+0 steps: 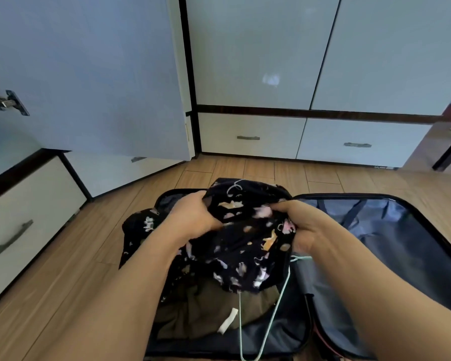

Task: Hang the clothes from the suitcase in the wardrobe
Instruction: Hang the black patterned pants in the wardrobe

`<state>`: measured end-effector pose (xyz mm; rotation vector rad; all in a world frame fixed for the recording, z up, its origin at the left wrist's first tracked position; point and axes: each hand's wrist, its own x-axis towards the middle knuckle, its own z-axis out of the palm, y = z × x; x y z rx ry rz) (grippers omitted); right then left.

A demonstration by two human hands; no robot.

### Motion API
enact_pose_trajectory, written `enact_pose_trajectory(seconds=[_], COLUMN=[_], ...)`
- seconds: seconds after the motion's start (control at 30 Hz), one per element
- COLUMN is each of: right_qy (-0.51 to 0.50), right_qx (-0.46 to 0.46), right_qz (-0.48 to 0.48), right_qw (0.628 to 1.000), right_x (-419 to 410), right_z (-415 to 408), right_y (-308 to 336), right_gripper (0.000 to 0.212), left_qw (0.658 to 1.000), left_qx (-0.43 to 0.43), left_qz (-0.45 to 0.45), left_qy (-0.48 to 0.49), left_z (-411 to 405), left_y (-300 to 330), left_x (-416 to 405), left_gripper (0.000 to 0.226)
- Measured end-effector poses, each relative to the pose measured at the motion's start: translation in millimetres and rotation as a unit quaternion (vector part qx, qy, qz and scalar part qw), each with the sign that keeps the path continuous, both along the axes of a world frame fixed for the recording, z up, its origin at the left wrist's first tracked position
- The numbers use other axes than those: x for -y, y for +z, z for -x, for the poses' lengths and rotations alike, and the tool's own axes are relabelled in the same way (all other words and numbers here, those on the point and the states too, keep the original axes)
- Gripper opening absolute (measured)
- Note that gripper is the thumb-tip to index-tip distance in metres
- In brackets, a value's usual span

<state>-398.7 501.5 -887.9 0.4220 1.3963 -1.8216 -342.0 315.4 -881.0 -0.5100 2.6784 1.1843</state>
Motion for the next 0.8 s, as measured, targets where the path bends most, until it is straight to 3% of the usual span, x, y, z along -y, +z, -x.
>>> enact_pose_trajectory(seconds=[0.07,0.1,0.13,0.2,0.27,0.33,0.4,0.43,0.5,0.57,0.7,0.77,0.8], right_qy=[0.068,0.104,0.136,0.221,0.260,0.235,0.172,0.138,0.084,0.053,0.063,0.086,0.085], right_qx=[-0.006,-0.012,-0.020,-0.078,-0.159,-0.167,-0.116,-0.091,-0.061,-0.057,-0.062,-0.068,-0.074], right_qz=[-0.001,0.003,-0.004,-0.064,-0.191,-0.224,-0.145,-0.088,0.003,0.063,0.116,0.114,0.122], right_qw=[0.998,0.994,0.991,0.970,0.933,0.931,0.968,0.982,0.995,0.995,0.989,0.987,0.986], right_x=[-1.4,-2.3,-3.4,-5.6,-3.1,-0.4,-0.6,-1.2,-3.7,-4.4,-1.3,-0.4,-0.6], right_z=[-5.5,-9.1,-10.9,-12.1,-12.4,-10.2,-6.9,-5.4,-4.9,-7.2,-11.2,-9.9,-9.5], right_y=[3.3,6.5,8.2,6.8,1.9,-1.6,0.1,1.9,4.9,6.2,9.1,12.1,13.8], right_gripper=[0.019,0.017,0.018,0.025,0.023,0.023,0.024,0.020,0.014,0.014,0.031,0.044,0.045], left_qw=[0.984,0.981,0.986,0.980,0.919,0.889,0.882,0.894,0.951,0.979,0.990,0.969,0.959], left_qx=[-0.062,-0.081,-0.088,-0.074,-0.009,0.055,0.079,0.066,0.007,-0.054,-0.122,-0.170,-0.207], left_qz=[0.166,0.172,0.123,-0.137,-0.363,-0.428,-0.441,-0.422,-0.297,-0.192,0.043,0.173,0.188], left_qy=[0.024,0.041,0.065,0.127,0.151,0.152,0.148,0.134,0.083,0.041,0.053,0.050,0.046], left_z=[4.3,5.4,7.4,8.1,3.0,-1.4,-5.0,-6.2,-6.9,-5.0,10.9,14.5,14.3], left_y=[-8.0,-9.4,-9.1,-1.9,5.3,5.9,7.0,6.0,-1.1,-10.2,-27.4,-23.4,-18.1], left_x=[-3.6,-3.2,-0.5,3.1,-0.2,0.3,1.1,2.8,7.6,12.2,19.7,15.4,11.1], left_gripper=[0.009,0.010,0.011,0.013,0.018,0.015,0.010,0.008,0.013,0.024,0.050,0.057,0.060])
